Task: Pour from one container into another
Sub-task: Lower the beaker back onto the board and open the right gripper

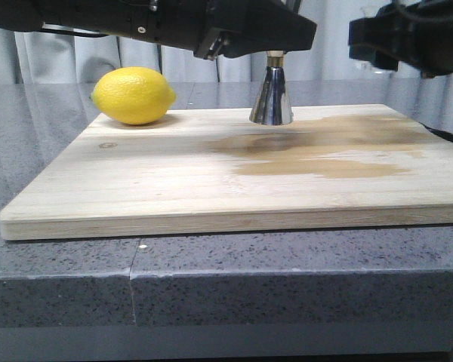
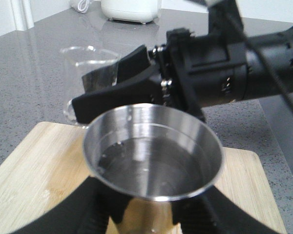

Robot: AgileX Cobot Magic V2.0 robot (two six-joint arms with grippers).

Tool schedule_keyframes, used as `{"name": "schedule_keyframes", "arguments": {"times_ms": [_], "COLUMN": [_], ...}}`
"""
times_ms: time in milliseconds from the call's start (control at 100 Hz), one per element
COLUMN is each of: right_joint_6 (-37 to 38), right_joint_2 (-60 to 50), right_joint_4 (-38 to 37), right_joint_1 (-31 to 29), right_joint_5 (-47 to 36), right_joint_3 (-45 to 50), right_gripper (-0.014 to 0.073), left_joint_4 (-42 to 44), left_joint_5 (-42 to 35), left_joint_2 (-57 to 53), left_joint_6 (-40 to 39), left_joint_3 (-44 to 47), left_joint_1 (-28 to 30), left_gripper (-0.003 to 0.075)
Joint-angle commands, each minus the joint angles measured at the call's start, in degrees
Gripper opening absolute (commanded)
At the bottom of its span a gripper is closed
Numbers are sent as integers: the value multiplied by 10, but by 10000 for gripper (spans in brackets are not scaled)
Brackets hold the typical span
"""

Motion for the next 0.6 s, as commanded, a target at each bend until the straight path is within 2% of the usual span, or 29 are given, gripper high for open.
{"name": "schedule_keyframes", "arguments": {"times_ms": [0, 180, 330, 590], "right_joint_6": [0, -1, -57, -57], "right_joint_2": [7, 49, 63, 65], "right_joint_4": [4, 4, 2, 2], "right_joint_1": [-3, -3, -3, -3], "right_joint_5": [-87, -112, -116, -120], "right_joint_3": [-14, -14, -14, -14], "right_gripper": [277, 277, 277, 277], "left_joint_4": [-44, -44, -44, -44], "left_joint_5": [31, 31, 31, 31], "left_joint_2": [-35, -35, -35, -35], "left_joint_6": [-7, -7, -7, -7], "left_joint_3": [-18, -18, -18, -18], "left_joint_1": [-2, -2, -2, -2], "left_gripper": [264, 264, 264, 264]}}
